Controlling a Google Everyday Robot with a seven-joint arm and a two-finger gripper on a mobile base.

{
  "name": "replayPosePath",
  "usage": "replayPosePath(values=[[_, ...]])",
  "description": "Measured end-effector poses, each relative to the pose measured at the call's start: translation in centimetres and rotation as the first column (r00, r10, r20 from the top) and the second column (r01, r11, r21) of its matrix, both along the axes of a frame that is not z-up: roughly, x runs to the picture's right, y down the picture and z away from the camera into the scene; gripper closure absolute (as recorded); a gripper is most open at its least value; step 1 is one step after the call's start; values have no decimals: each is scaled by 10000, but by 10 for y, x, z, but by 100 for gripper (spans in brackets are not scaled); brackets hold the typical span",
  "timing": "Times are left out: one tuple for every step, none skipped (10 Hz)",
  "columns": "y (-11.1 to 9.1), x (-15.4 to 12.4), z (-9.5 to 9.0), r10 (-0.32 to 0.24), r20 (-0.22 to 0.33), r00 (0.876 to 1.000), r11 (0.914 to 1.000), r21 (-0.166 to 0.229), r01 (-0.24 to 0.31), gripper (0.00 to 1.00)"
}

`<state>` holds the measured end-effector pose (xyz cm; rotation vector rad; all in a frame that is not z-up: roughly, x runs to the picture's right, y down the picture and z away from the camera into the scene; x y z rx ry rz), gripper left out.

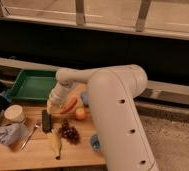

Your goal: Place eraser in table surface

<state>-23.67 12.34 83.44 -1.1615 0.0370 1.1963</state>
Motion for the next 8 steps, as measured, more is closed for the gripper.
replayPosePath(values=[[1, 0, -1, 48, 40, 10000, 10000, 50, -48, 47], [0, 0, -1, 44, 40, 10000, 10000, 57, -44, 47], [1, -1, -1, 27, 54, 10000, 10000, 56, -27, 47], [1, -2, -2, 23, 65, 10000, 10000, 56, -24, 47], [1, -1, -1, 25, 60, 10000, 10000, 55, -25, 47], [1, -1, -1, 30, 56, 10000, 10000, 54, -31, 47], [1, -1, -1, 30, 57, 10000, 10000, 54, -31, 47], [1, -1, -2, 27, 64, 10000, 10000, 50, -27, 47]])
